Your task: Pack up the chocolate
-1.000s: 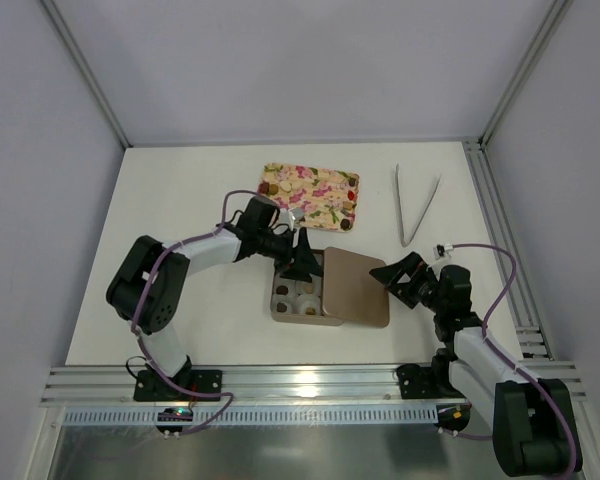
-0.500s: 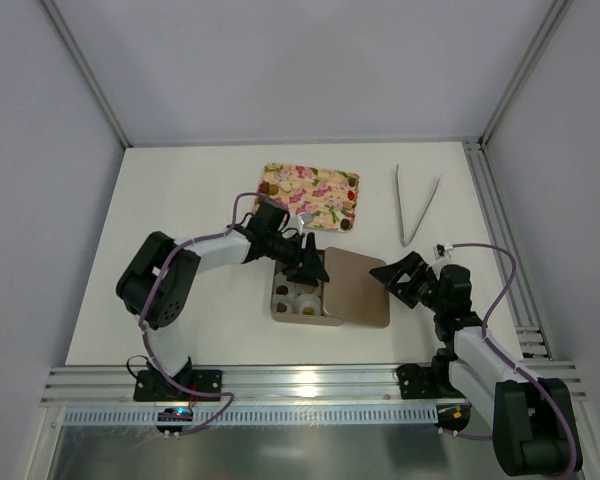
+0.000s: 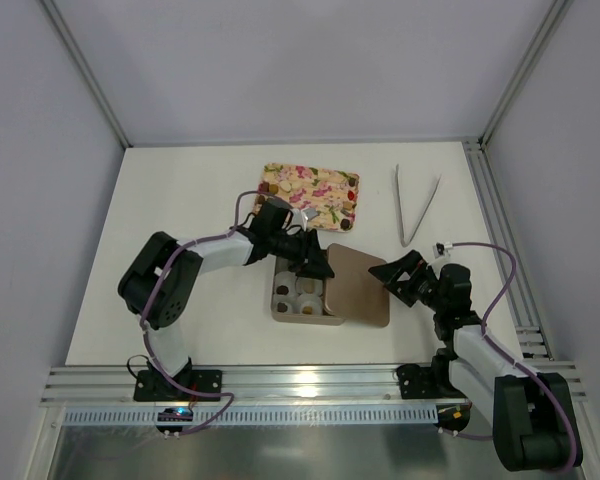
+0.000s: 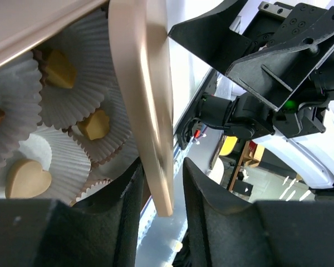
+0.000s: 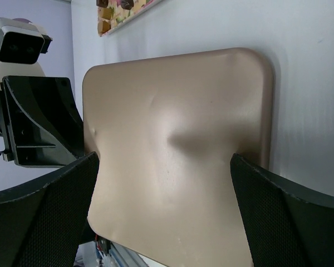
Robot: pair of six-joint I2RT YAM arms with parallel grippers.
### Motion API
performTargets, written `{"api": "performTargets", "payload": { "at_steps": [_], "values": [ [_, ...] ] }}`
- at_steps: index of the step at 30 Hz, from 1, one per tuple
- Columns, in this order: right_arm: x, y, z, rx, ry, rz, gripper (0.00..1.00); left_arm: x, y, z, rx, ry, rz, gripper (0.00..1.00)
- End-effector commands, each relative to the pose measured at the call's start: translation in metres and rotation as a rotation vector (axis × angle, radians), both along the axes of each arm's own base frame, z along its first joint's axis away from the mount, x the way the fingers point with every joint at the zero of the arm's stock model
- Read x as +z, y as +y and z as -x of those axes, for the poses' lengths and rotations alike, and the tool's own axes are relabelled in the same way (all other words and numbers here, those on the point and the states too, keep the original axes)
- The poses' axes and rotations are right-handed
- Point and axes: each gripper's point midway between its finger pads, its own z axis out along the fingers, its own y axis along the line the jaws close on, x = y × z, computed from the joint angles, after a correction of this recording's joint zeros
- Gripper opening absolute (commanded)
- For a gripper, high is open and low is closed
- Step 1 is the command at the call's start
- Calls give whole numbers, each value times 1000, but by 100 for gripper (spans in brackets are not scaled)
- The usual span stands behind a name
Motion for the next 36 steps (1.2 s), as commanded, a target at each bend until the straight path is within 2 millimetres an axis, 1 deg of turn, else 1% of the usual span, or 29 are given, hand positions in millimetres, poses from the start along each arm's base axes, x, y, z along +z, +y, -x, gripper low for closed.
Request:
{"api": "performTargets", "payload": {
  "at_steps": [1,6,10,12,14,16,19,20,22,23,26,28,30,31,36],
  "values": [
    [21,4,-9,17,-76,-16,100,7,-6,-4,4,-34,44,32],
    [21,5,-9,22,-77,-19,100,9,-9,-4,11,-26,66,24],
    [21,5,-9,23,-79,-24,100,15,-13,-4,15,-31,85,23],
    [23,6,-8,26,-79,-29,100,18,-15,-4,13,-32,90,27],
    [23,6,-8,29,-82,-31,100,19,-17,-4,11,-36,92,28],
    [24,6,-9,29,-83,-32,100,20,-19,-3,13,-38,91,25],
    [26,7,-8,31,-87,-34,100,23,-19,-3,13,-45,94,17],
    [27,7,-8,32,-91,-33,100,24,-20,-3,11,-47,98,11],
    [29,7,-9,33,-95,-30,100,28,-20,-3,9,-50,104,5],
    [30,7,-9,33,-99,-26,100,30,-20,-4,9,-54,109,0],
    [32,4,-9,22,-97,-7,100,38,-21,-5,5,-59,125,0],
    [37,2,-12,14,-116,15,100,44,-18,-8,11,-60,142,0],
    [37,0,-11,10,-109,29,100,50,-14,-10,23,-53,165,0],
    [40,-1,-12,9,-124,38,100,56,-9,-15,38,-60,175,0],
    [41,-2,-14,6,-115,56,100,64,8,-20,62,-59,188,0]
  ]
}}
